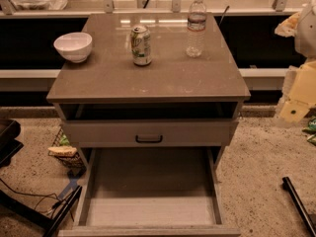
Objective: Close middle drawer
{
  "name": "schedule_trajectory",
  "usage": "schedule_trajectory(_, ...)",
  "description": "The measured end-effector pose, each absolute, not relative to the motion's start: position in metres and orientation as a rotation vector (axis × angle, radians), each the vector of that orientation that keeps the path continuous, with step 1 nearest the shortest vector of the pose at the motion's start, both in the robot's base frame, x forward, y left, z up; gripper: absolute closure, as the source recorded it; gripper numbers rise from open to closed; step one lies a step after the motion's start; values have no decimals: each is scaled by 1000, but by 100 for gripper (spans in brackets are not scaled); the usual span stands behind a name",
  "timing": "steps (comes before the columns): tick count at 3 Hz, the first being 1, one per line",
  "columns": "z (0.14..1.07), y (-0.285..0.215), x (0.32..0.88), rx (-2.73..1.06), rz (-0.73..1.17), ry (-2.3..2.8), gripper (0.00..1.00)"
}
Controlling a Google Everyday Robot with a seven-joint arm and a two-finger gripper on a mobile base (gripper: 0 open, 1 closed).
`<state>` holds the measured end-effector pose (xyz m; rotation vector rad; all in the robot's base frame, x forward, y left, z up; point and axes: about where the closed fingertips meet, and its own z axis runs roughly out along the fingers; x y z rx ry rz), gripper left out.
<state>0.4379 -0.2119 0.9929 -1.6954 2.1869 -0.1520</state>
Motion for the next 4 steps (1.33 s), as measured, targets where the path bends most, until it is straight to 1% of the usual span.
schedule_trajectory(1,992,-212,439,-1698,-157,2188,0)
schedule_trajectory(2,974,-218,432,-1683,-113,2173,0)
schedule_trajectory(4,887,-243,377,-1515,19,2103,0)
